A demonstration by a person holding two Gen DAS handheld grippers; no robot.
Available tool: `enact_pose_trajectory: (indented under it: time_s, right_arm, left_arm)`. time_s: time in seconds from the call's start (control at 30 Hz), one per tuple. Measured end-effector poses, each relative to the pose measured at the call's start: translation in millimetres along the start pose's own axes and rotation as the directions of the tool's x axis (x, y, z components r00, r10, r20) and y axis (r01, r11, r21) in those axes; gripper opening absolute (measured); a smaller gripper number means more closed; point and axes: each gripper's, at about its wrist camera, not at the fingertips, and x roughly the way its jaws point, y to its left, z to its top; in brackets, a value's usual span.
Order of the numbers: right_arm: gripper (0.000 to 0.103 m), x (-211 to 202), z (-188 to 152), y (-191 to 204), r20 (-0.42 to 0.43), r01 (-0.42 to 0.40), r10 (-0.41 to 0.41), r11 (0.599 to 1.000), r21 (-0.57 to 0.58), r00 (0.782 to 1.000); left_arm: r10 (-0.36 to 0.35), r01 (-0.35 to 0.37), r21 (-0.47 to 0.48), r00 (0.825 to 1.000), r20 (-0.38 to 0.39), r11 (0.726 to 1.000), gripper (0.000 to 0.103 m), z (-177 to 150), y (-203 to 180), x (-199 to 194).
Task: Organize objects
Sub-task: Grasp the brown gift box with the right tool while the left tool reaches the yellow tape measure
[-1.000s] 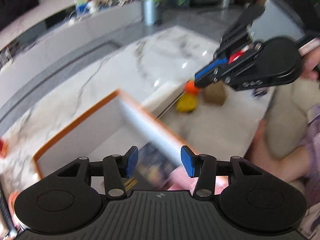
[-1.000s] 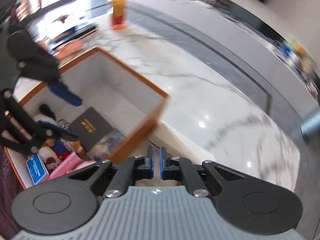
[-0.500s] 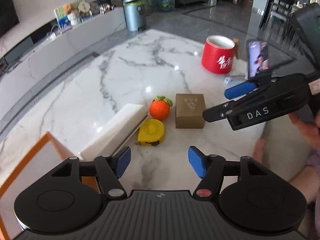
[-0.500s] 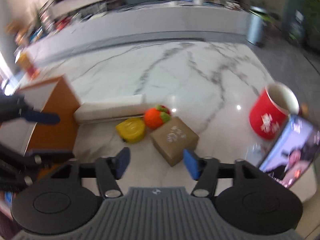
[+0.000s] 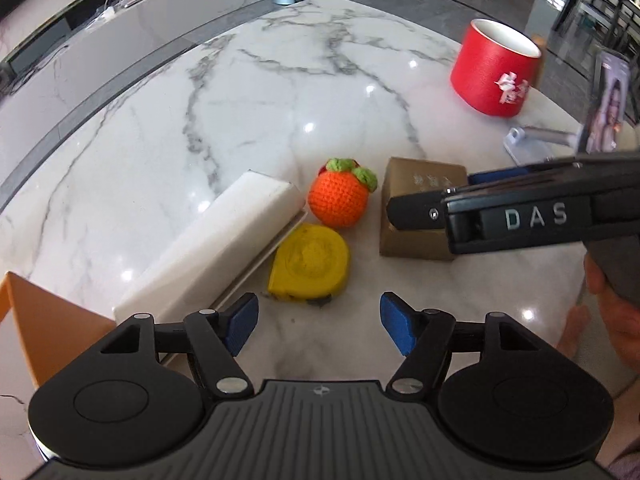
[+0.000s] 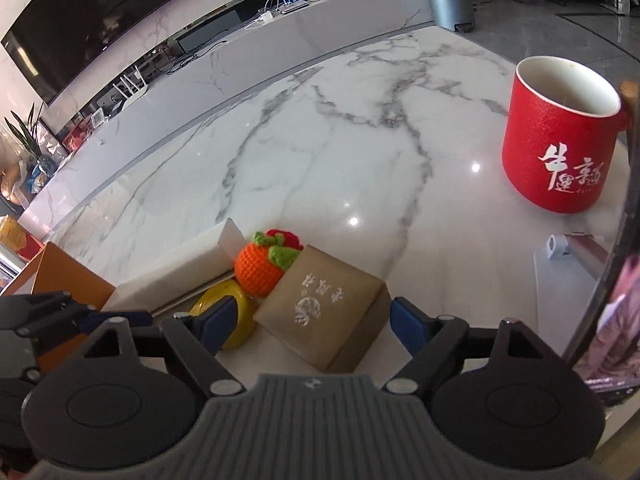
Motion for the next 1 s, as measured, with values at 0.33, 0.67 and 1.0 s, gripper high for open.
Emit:
enact_pose_trajectory:
  time_s: [0.33,0.67,1.0]
  right_arm:
    - [0.084,15.5,2.2,-8.2,-0.022,-0.017,0.017,1.000,0.001,1.000]
    - [0.085,18.7,3.9,-14.4,-0.024,-0.050,0.051,0.999,0.010,0.998]
    - [0.084,18.0,2.1,-14.1,-0.040,-0.054,0.054,0.999,0.002,0.998]
  left_arm:
    - [0.049,-0.050,-0.013,0.997,-0.065,0.999,0.080,11.0,-3.8,14.8]
    - [0.078,-0.078,0.001,0.994,-0.072,0.997,0.079,17.1,-14.6,28.2]
    - [0.087,-0.092,-0.064,0.994,-0.072,0.994,0.061,18.0,-13.4,26.6]
